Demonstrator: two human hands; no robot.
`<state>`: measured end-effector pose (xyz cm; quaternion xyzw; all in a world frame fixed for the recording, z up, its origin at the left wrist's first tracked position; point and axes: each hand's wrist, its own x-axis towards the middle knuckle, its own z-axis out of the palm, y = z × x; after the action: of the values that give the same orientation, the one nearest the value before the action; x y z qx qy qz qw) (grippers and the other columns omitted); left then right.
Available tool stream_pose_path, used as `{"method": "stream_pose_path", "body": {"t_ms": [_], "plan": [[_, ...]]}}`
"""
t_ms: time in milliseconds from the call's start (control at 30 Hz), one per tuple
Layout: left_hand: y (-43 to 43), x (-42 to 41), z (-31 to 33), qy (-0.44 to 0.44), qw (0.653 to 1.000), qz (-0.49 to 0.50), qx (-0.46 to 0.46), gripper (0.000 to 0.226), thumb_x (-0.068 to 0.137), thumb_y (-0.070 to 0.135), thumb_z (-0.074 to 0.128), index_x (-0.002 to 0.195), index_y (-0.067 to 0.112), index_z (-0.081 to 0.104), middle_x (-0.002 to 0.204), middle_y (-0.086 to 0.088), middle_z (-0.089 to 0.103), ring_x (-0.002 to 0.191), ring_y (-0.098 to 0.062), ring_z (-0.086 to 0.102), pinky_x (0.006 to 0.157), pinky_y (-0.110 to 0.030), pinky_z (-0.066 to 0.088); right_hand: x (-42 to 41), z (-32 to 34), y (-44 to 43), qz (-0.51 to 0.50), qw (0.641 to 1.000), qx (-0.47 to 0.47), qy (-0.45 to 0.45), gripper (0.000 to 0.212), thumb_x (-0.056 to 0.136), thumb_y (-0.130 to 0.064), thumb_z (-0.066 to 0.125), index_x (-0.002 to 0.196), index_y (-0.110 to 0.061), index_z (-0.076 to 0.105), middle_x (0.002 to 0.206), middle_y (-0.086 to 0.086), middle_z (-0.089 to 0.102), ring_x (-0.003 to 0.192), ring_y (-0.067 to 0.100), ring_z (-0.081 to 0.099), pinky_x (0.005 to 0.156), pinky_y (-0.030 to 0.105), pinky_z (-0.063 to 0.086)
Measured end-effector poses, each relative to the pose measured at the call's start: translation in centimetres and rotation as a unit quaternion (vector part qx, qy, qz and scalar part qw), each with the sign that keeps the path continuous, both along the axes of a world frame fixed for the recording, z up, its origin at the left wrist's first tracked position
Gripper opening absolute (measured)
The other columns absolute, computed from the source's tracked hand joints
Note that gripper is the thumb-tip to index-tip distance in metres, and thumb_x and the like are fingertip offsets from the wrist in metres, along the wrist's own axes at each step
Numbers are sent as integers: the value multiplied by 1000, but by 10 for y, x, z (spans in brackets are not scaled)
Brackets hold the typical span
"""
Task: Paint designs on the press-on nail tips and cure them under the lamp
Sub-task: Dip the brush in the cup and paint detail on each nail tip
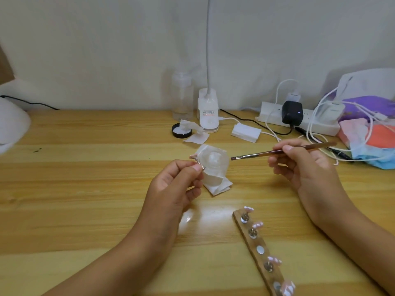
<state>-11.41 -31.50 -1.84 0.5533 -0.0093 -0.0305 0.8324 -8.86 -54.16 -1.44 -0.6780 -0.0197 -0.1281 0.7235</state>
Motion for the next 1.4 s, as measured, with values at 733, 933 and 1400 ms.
{"method": "stream_pose_path", "body": {"t_ms": [733, 933, 1400], "plan": [[-1, 2, -1, 0, 1000, -11, 16, 9, 73, 27, 66, 67, 29, 72, 71, 7, 63, 65, -2, 57, 61, -14, 50, 8, -4, -1, 31, 997, 50, 55, 27, 100, -10, 46, 90, -14, 71, 77, 5, 72, 74, 10, 68, 60, 19, 54], [-1, 1, -1, 1, 1000, -14, 16, 8, 73, 27, 66, 69, 29, 73, 71, 7, 64, 65, -3, 58, 61, -14, 50, 8, -3, -1, 23, 996, 55, 65, 26, 100, -9, 44, 91, -13, 68, 75, 3, 71, 74, 9, 67, 61, 20, 53], [-1, 0, -1, -17, 999, -30, 34, 9, 74, 26, 68, 67, 31, 69, 75, 0, 72, 68, -5, 64, 63, -14, 50, -1, -4, 0, 68, 995, -45, -62, 28, 81, -13, 49, 83, -27, 73, 89, -1, 68, 89, 16, 64, 72, 22, 52]]}}
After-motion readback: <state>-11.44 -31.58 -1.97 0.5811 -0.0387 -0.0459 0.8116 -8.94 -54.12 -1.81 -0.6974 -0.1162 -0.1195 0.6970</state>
